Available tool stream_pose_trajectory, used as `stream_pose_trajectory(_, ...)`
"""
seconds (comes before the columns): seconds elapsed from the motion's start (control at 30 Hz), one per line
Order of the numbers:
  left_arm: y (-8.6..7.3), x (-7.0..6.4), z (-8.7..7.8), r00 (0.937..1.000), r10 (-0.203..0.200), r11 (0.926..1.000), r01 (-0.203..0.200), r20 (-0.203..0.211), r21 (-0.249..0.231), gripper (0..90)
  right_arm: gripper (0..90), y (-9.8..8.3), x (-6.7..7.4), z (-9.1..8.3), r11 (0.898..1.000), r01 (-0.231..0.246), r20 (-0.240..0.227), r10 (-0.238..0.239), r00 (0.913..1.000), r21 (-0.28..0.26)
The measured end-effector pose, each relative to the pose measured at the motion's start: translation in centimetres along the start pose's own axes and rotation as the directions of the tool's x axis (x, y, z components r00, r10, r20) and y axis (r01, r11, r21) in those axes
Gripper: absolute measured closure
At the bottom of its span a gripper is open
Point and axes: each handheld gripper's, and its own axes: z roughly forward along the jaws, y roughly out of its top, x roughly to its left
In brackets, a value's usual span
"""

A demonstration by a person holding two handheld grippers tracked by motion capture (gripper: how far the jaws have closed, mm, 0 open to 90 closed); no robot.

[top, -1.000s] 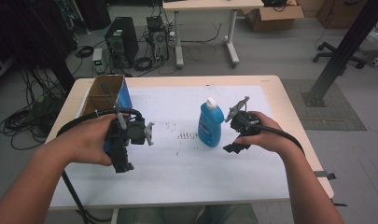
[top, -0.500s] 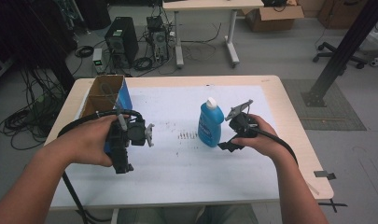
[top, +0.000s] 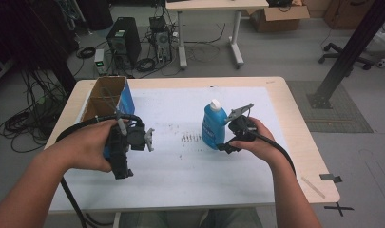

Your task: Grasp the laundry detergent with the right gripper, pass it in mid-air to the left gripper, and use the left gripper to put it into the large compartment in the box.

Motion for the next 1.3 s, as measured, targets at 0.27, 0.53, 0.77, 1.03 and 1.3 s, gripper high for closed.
stream_pose_trajectory(0.27, -0.2, -0.1, 0.1, 1.0000, 0.000, 1.0000, 0.000, -0.001, 0.008, 0.2, 3.4, 0.3, 0.0, 0.4, 0.999, -0.008, 0.005, 0.008, 1.0000, -0.039)
stream_pose_trajectory(0.53, -0.3, -0.2, -0.1, 0.9999, -0.001, 0.9999, 0.001, -0.012, 0.011, 0.2, 3.0, 0.4, -0.1, 0.6, 0.996, -0.024, 0.017, 0.025, 0.9995, -0.085)
stream_pose_trajectory(0.77, -0.5, -0.2, -0.5, 0.9998, 0.001, 1.0000, -0.001, -0.019, 0.008, 0.2, 2.9, 0.4, -0.2, 1.1, 0.994, -0.041, 0.028, 0.044, 0.9986, -0.101)
stream_pose_trajectory(1.03, -0.6, -0.3, -0.2, 0.9998, -0.001, 1.0000, 0.001, -0.019, 0.007, 0.2, 2.8, 0.7, -0.2, 1.4, 0.990, -0.051, 0.030, 0.055, 0.9980, -0.131)
stream_pose_trajectory(1.3, -0.9, -0.3, -0.4, 0.9997, -0.006, 1.0000, 0.006, -0.022, 0.007, 0.2, 2.4, 0.6, -0.1, 2.2, 0.985, -0.061, 0.034, 0.067, 0.9972, -0.160)
